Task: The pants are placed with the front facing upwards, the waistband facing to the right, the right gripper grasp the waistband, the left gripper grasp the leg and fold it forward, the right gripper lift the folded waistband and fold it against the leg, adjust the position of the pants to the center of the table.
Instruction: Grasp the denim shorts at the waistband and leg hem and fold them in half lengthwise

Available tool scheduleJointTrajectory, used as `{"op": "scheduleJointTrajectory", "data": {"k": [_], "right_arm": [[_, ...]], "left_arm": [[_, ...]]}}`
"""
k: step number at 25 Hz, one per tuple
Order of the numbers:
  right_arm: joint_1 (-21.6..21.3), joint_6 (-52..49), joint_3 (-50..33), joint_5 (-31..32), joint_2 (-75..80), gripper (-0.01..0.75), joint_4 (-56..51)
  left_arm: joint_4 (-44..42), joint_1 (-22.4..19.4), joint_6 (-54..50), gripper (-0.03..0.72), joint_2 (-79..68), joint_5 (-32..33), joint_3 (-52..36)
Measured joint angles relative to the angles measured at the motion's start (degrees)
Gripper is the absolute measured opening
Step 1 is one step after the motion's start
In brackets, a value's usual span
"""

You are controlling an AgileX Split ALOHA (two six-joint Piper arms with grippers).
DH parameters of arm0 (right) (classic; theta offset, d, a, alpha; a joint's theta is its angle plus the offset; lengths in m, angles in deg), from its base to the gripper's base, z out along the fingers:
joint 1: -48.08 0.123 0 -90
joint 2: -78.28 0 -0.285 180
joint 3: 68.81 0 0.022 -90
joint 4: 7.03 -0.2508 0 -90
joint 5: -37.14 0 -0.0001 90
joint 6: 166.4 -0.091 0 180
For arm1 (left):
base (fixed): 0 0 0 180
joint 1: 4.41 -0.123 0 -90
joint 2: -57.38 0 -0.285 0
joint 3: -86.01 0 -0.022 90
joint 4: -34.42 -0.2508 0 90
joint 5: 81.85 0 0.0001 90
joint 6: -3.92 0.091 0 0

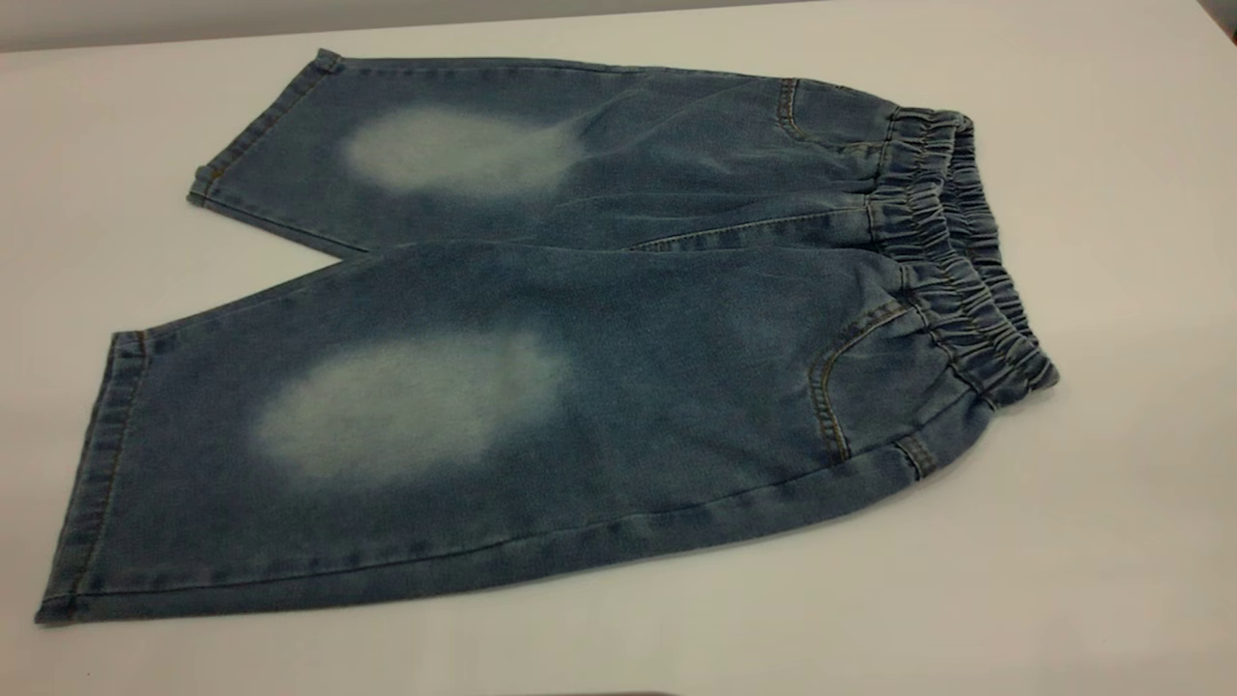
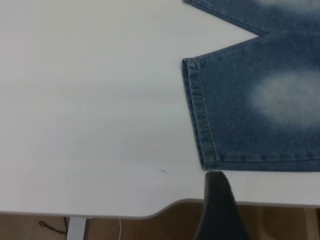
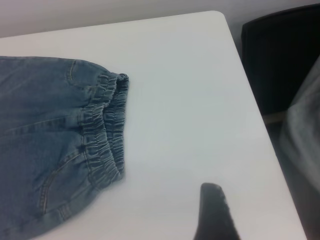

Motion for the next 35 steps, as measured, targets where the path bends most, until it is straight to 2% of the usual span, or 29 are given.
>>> {"op": "scheduleJointTrajectory", "data": {"k": [35], "right_arm": [[0.0, 0.0, 0.1, -0.1, 1.5, 0.421, 0.0]], "left_arm": [[0.0, 0.0, -1.6, 0.420, -0.9, 0.1, 0.4]]}}
